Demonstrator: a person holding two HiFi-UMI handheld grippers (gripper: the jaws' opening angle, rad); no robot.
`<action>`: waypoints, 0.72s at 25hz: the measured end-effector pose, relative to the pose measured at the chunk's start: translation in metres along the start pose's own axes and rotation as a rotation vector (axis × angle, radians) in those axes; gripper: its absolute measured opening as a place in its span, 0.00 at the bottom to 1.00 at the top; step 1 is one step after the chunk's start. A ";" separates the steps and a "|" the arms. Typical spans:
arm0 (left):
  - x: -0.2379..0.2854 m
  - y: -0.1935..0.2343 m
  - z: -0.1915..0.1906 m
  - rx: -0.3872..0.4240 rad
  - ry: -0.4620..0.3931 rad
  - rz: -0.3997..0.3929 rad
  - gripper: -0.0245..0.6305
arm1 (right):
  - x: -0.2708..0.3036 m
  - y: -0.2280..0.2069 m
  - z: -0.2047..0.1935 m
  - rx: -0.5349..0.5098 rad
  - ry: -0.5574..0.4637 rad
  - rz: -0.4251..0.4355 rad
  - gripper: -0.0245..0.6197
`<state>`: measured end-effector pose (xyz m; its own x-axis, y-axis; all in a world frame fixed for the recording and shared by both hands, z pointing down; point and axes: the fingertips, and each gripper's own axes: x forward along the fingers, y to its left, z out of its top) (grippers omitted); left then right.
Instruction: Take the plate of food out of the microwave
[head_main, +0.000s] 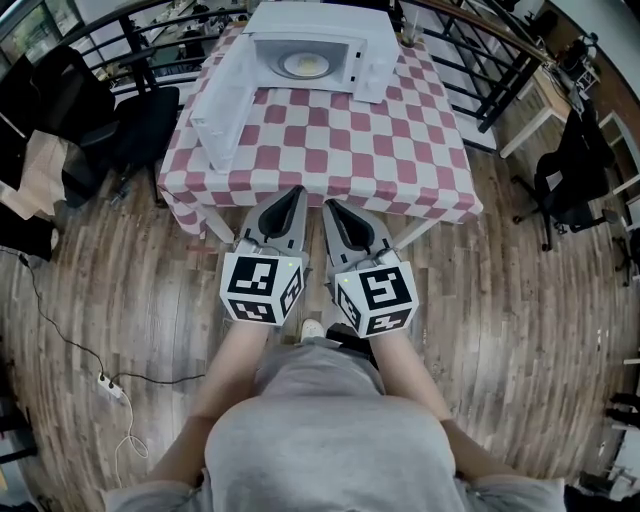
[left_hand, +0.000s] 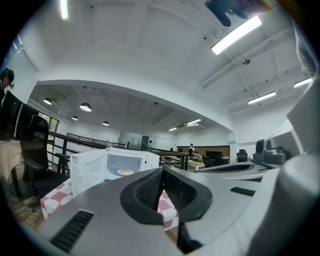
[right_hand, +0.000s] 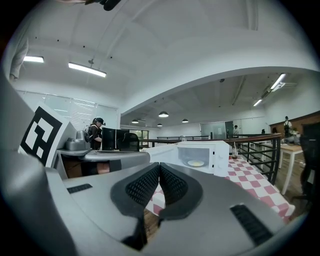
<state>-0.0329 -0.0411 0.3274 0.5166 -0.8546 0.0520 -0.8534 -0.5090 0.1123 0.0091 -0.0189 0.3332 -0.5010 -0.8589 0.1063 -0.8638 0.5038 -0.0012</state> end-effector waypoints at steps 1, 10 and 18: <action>0.005 0.001 0.001 0.001 -0.001 0.001 0.04 | 0.003 -0.003 0.001 -0.002 -0.002 0.003 0.08; 0.039 0.008 0.003 0.006 -0.006 0.007 0.04 | 0.029 -0.032 0.005 -0.008 -0.010 0.012 0.08; 0.055 0.021 0.006 0.004 -0.015 0.024 0.04 | 0.046 -0.041 0.005 -0.012 -0.013 0.018 0.08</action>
<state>-0.0224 -0.0997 0.3270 0.4953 -0.8678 0.0401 -0.8656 -0.4891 0.1077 0.0213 -0.0794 0.3333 -0.5175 -0.8505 0.0940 -0.8538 0.5205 0.0091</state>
